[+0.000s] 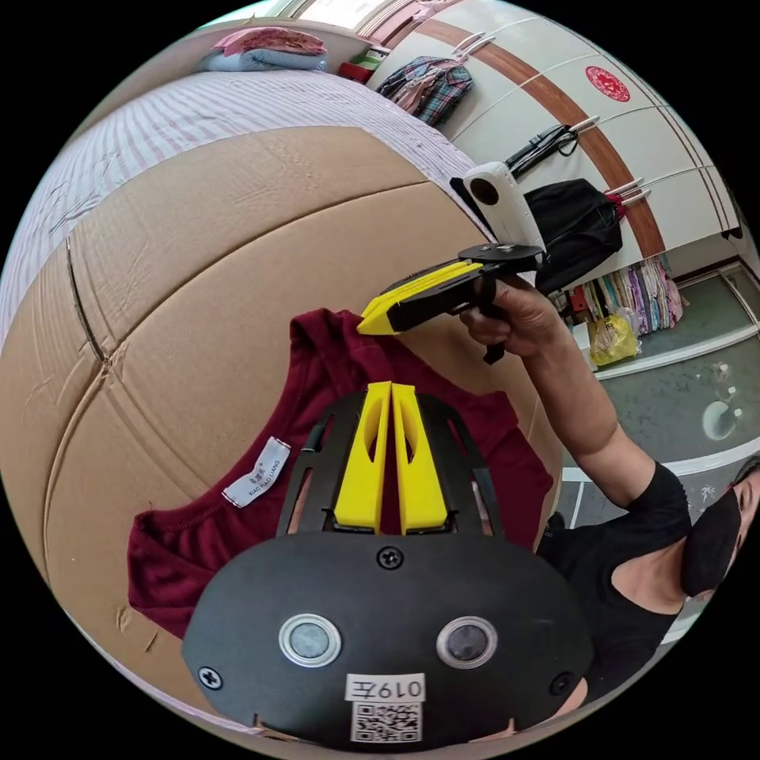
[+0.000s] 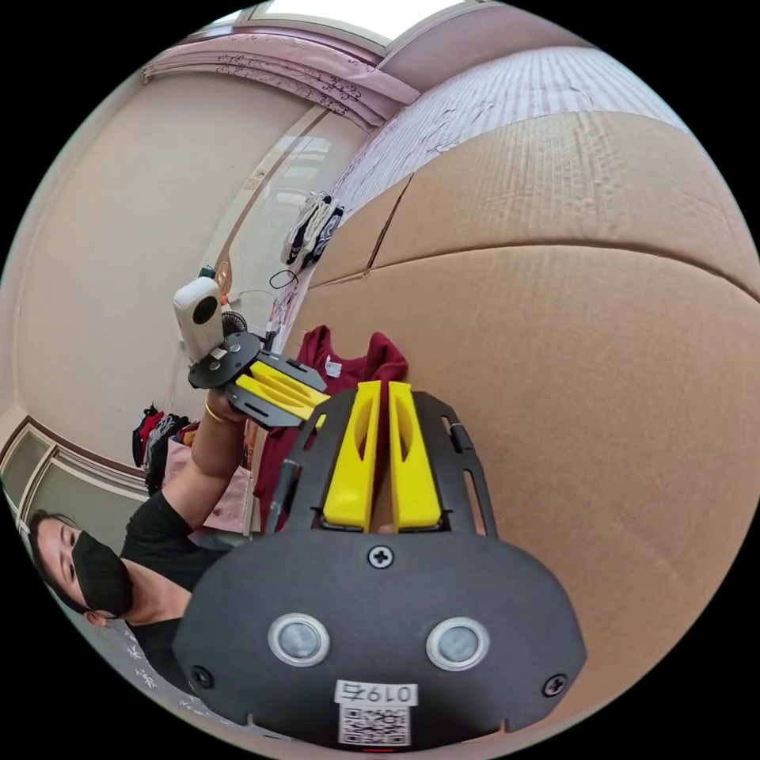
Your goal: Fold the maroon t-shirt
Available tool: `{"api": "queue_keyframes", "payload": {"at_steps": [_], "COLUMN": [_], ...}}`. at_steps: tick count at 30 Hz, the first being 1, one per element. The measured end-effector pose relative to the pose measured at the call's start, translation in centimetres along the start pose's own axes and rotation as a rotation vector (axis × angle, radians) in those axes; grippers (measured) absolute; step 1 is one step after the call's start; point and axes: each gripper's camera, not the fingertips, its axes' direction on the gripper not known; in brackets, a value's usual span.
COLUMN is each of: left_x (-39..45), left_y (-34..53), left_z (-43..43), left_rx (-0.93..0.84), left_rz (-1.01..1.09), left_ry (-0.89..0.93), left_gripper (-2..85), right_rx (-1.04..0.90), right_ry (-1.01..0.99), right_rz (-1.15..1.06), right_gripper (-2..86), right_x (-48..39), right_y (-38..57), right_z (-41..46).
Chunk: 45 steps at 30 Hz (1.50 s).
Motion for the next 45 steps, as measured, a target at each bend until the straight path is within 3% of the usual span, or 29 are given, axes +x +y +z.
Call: {"api": "queue_keyframes", "payload": {"at_steps": [5, 14, 19, 25, 30, 35, 39, 45], "left_x": [2.0, 6.3, 8.5, 15.4, 20.5, 24.0, 25.8, 27.9], "left_y": [0.6, 1.5, 0.8, -1.2, -2.8, -4.0, -4.9, -6.3], "left_z": [0.1, -2.6, -5.0, -4.1, -1.7, -0.5, 1.2, 1.3], "left_rx": [0.005, 0.085, 0.209, 0.118, -0.078, -0.181, -0.286, -0.294], "left_rz": [-0.001, -0.011, 0.022, 0.39, 0.615, 0.728, 0.772, 0.799], "left_ry": [-0.034, -0.031, -0.252, -0.363, -0.579, -0.565, -0.676, -0.632], "left_gripper": [0.7, 0.8, 1.3, 3.3, 5.8, 7.6, 7.3, 5.9], "right_rx": [0.001, -0.017, -0.012, -0.035, -0.026, -0.022, -0.02, -0.012], "right_ry": [0.142, 0.158, 0.144, 0.156, 0.152, 0.149, 0.145, 0.138], "right_rz": [-0.053, -0.057, -0.051, -0.062, -0.069, -0.084, -0.09, -0.103], "right_gripper": [0.6, 4.6, 4.9, 1.8, 0.4, -0.1, -0.3, -0.4], "right_x": [-1.5, -2.2, -2.4, -3.0, -3.4, -4.0, -4.3, -5.2], "right_y": [0.0, -0.7, -1.1, -1.1, -0.9, -0.8, -0.7, -0.5], "right_z": [-0.6, -0.3, -0.7, -0.6, -1.2, -1.6, -1.9, -2.4]}}
